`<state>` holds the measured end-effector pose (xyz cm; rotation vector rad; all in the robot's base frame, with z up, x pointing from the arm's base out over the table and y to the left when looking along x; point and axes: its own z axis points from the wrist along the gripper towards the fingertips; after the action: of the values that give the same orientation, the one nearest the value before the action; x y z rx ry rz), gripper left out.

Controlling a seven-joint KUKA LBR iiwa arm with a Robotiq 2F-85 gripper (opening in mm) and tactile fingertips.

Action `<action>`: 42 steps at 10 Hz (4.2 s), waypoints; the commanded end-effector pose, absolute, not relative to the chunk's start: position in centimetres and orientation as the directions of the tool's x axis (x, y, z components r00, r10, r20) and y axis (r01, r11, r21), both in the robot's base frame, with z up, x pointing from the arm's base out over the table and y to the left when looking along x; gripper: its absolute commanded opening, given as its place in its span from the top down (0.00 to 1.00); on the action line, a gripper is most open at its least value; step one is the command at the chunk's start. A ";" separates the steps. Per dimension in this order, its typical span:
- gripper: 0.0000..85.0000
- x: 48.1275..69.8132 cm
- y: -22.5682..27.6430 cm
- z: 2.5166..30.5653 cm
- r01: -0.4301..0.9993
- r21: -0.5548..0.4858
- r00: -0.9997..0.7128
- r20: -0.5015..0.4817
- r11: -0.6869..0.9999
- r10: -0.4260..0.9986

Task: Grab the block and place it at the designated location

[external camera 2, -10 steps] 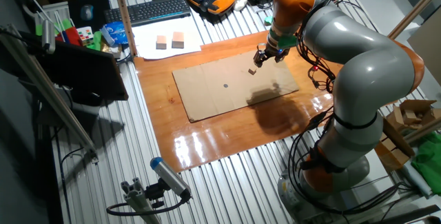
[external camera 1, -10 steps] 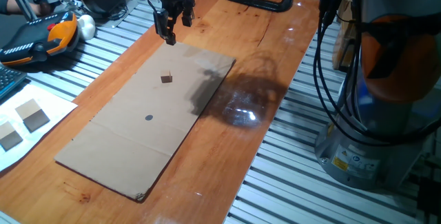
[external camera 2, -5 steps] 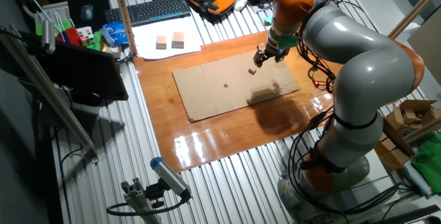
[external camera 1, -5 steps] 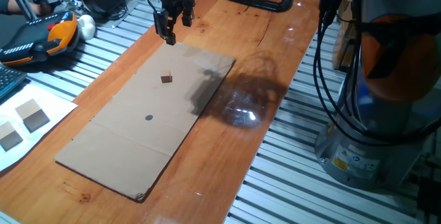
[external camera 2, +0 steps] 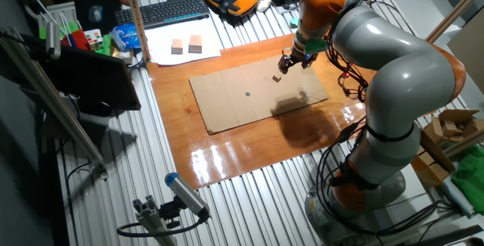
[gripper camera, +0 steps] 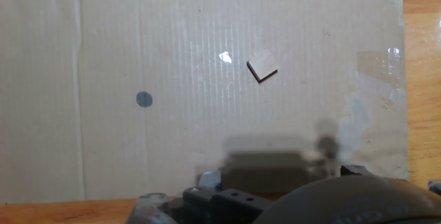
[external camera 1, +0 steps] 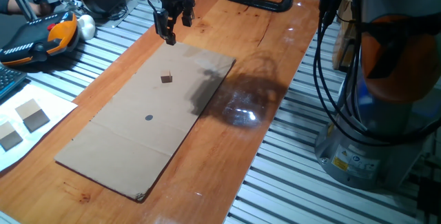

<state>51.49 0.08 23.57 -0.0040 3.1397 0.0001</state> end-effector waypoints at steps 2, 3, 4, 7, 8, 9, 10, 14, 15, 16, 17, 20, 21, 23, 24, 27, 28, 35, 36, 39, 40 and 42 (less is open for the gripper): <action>0.99 51.5 0.1 23.6 -0.199 -0.101 -0.955 0.242 0.975 -0.170; 0.99 51.5 0.1 23.6 -0.199 -0.101 -0.955 0.242 0.975 -0.170; 0.99 51.5 0.1 23.6 -0.199 -0.101 -0.955 0.242 0.975 -0.170; 0.99 51.5 0.1 23.6 -0.200 -0.102 -0.956 0.240 0.975 -0.171; 0.99 51.5 0.1 23.6 -0.204 -0.100 -0.954 0.242 0.974 -0.175; 0.99 51.5 0.1 23.6 -0.207 -0.100 -0.954 0.241 0.973 -0.178; 0.99 51.5 0.1 23.6 -0.211 -0.098 -0.953 0.240 0.973 -0.183; 0.99 51.5 0.1 23.6 -0.208 -0.099 -0.954 0.238 0.973 -0.180; 0.99 51.5 0.1 23.6 -0.179 -0.103 -0.962 0.228 0.978 -0.152; 0.99 51.5 0.1 23.6 -0.118 -0.061 -0.974 0.200 0.991 -0.103; 0.99 51.5 0.1 23.6 -0.115 -0.047 -0.980 0.169 0.992 -0.106; 0.99 51.5 0.1 23.6 -0.097 -0.090 -0.976 0.202 0.991 -0.077; 0.99 51.5 0.1 23.6 -0.083 -0.102 -0.978 0.199 0.991 -0.061; 0.99 51.5 0.1 23.6 -0.059 -0.056 -0.984 0.174 0.997 -0.049; 0.99 51.5 0.1 23.6 -0.043 -0.008 -0.990 0.132 0.999 -0.042; 0.80 52.4 0.1 23.1 -0.029 -0.087 -0.993 0.115 0.996 -0.019; 0.71 53.6 0.2 22.2 -0.017 -0.087 -0.993 0.114 0.996 -0.007; 0.31 60.5 -0.3 14.3 0.094 -0.104 -0.994 0.045 0.990 0.100; 0.27 61.0 -0.4 13.1 0.094 -0.097 -0.995 0.035 0.991 0.098; 0.25 61.8 -1.0 10.6 0.120 -0.084 -0.991 0.042 0.989 0.124; 0.25 62.2 -1.3 9.6 0.117 -0.073 -0.992 0.042 0.990 0.120; 0.22 62.4 -1.7 8.6 0.100 -0.056 -0.994 0.046 0.993 0.103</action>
<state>62.36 -1.66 8.60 0.1735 3.1910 -0.0828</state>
